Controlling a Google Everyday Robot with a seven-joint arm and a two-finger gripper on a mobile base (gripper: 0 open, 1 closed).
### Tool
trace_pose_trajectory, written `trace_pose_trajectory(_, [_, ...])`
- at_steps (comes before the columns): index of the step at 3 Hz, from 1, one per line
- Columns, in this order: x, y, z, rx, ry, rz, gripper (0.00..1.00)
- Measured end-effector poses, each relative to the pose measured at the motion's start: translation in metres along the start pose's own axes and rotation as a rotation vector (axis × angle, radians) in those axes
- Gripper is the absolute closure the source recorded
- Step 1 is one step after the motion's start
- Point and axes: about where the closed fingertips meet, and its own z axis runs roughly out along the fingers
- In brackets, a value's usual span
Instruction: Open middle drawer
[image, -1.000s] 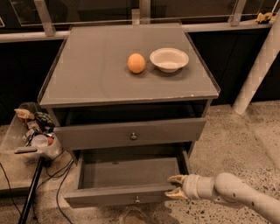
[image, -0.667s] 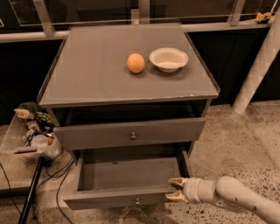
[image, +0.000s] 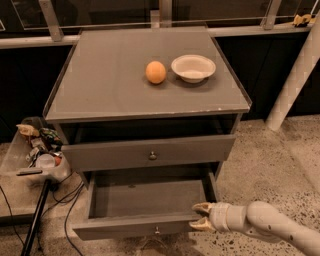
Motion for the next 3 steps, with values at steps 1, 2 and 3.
trace_pose_trajectory(1, [0.0,0.0,0.0,0.0,0.0,0.0,0.35])
trace_pose_trajectory(2, [0.0,0.0,0.0001,0.0,0.0,0.0,0.25])
trace_pose_trajectory(3, [0.0,0.0001,0.0001,0.0,0.0,0.0,0.44])
